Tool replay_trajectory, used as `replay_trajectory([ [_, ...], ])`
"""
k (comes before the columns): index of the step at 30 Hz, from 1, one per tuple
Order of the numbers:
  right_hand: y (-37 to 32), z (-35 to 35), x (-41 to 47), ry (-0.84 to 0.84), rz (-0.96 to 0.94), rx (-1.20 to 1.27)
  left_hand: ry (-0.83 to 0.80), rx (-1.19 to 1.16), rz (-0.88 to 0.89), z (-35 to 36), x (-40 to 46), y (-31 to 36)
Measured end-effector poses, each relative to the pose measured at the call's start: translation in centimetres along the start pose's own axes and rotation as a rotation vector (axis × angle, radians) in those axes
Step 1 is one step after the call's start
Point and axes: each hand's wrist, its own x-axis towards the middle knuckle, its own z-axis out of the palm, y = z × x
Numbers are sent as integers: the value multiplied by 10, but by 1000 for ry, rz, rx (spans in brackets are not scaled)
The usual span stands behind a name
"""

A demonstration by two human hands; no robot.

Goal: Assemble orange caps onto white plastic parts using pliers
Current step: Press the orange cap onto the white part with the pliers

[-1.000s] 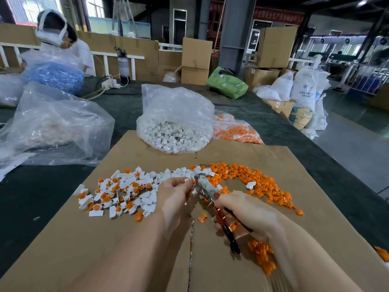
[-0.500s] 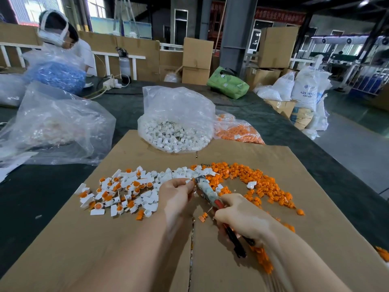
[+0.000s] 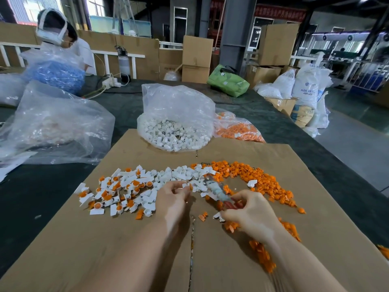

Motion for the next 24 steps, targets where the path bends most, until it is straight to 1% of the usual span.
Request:
replay_trajectory([
  [2,10,-2,8,156,13,-162,-46,225,103,-4,1,-7],
  [3,16,-3,12,222,19,-252,-80,283,127,-5,0,-8],
  [5,25,-5,20,296,30,-409,-129,347,168,-5,-2,-11],
  [8,37,-8,29,338,35,-534,-131,460,262,-4,-2,-14],
  [10,44,-10,33,354,32,-569,-108,458,278,-5,-1,-16],
  [12,49,-12,35,336,48,-598,-98,436,271,-6,0,-17],
  [14,47,-10,34,333,63,-720,-98,434,285,-6,1,-18],
  [15,44,-7,31,367,36,-800,-99,434,287,-6,1,-18],
  [16,40,-3,29,415,-30,-838,-104,436,287,-6,2,-17],
  [17,34,3,26,470,-151,-806,-111,436,288,-5,2,-17],
  [19,25,21,22,526,-462,-589,-125,425,304,-4,2,-17],
  [20,21,33,19,518,-583,-487,-130,421,318,-4,2,-17],
  [22,12,51,13,439,-715,-386,-143,439,349,-4,0,-15],
  [24,10,62,12,408,-762,-316,-170,447,352,-6,-1,-15],
])
